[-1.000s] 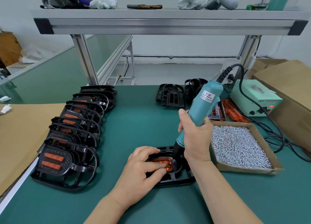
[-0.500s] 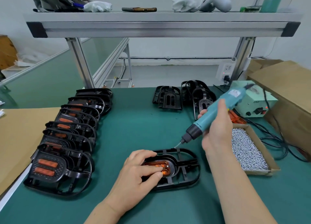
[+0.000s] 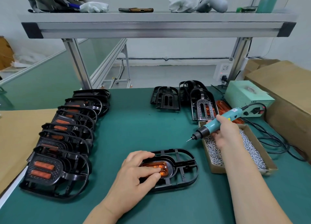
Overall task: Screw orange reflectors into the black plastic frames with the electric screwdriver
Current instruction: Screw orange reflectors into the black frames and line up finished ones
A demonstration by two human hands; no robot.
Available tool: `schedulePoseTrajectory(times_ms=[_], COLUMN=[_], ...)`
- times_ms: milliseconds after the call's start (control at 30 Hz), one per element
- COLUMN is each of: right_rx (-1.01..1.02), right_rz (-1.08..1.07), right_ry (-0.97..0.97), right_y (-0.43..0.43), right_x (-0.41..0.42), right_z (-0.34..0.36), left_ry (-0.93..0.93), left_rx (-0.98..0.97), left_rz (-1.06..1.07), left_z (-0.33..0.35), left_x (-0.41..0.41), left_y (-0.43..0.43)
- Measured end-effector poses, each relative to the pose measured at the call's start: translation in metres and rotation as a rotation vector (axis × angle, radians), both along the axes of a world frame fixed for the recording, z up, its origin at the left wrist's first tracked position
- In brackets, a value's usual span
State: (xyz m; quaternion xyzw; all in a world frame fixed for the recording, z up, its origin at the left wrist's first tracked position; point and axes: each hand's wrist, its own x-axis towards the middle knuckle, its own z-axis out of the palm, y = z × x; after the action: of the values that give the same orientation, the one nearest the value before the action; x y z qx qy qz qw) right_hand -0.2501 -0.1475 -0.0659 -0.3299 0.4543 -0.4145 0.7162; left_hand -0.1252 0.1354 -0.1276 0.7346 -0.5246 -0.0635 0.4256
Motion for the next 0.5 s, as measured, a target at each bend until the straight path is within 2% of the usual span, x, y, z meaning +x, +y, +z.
schedulePoseTrajectory(times_ms=[167, 400, 467, 500], right_rx=[-0.008, -0.039, -0.108, -0.181], right_rz=[0.016, 0.014, 0.069, 0.098], right_ry=[0.051, 0.022, 0.107, 0.236], right_y=[-0.002, 0.005, 0.011, 0.013], right_x=[-0.006, -0.024, -0.033, -0.039], right_z=[-0.006, -0.009, -0.009, -0.010], left_ry=[-0.001, -0.002, -0.004, -0.008], left_rx=[0.010, 0.020, 0.016, 0.012], left_rz=[0.004, -0.001, -0.003, -0.004], left_z=[-0.001, 0.000, -0.001, -0.001], left_x=[0.000, 0.000, 0.000, 0.000], left_y=[0.001, 0.001, 0.002, 0.002])
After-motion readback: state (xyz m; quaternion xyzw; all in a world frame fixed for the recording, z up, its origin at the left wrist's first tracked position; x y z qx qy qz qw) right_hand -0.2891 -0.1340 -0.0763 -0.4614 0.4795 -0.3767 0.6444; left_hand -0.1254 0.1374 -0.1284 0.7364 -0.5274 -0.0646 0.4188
